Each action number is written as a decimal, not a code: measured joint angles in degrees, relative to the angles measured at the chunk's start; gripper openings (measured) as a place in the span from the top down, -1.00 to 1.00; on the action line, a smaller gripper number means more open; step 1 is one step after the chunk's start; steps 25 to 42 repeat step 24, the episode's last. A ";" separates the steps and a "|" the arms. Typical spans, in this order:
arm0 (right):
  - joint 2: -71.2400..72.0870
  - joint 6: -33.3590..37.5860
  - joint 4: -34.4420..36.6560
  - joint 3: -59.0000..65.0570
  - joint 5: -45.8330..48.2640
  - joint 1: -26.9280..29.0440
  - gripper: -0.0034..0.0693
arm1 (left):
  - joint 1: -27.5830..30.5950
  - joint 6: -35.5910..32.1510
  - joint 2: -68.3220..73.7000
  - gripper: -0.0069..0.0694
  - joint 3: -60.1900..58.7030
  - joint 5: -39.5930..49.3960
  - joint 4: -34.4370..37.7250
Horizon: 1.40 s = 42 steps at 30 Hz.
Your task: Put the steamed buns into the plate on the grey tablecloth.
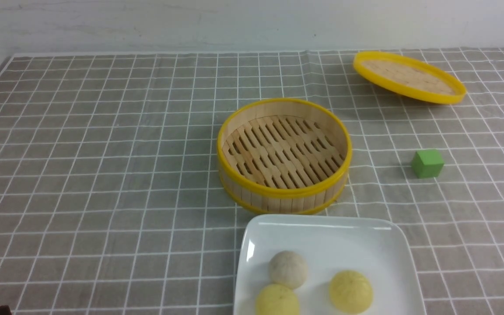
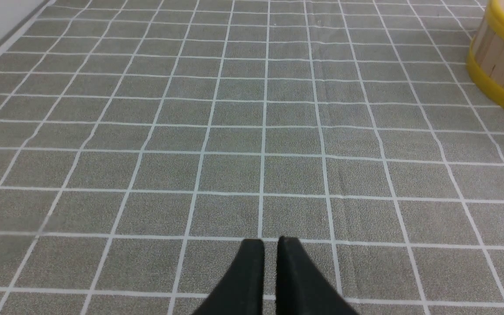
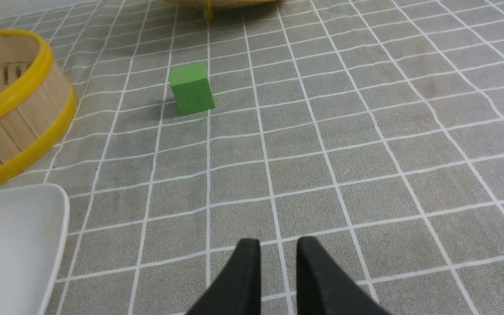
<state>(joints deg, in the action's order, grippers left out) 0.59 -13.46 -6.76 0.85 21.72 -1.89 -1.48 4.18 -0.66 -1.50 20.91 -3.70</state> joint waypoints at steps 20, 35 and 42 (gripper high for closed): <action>0.00 0.01 0.00 0.00 0.00 0.00 0.44 | 0.00 0.05 0.00 0.56 0.00 0.02 0.00; 0.00 0.01 0.00 0.00 0.00 0.00 0.42 | 0.00 0.05 0.00 0.54 0.00 0.02 0.00; 0.00 0.01 0.00 0.00 0.00 0.00 0.42 | 0.00 0.05 0.00 0.54 0.00 0.02 0.00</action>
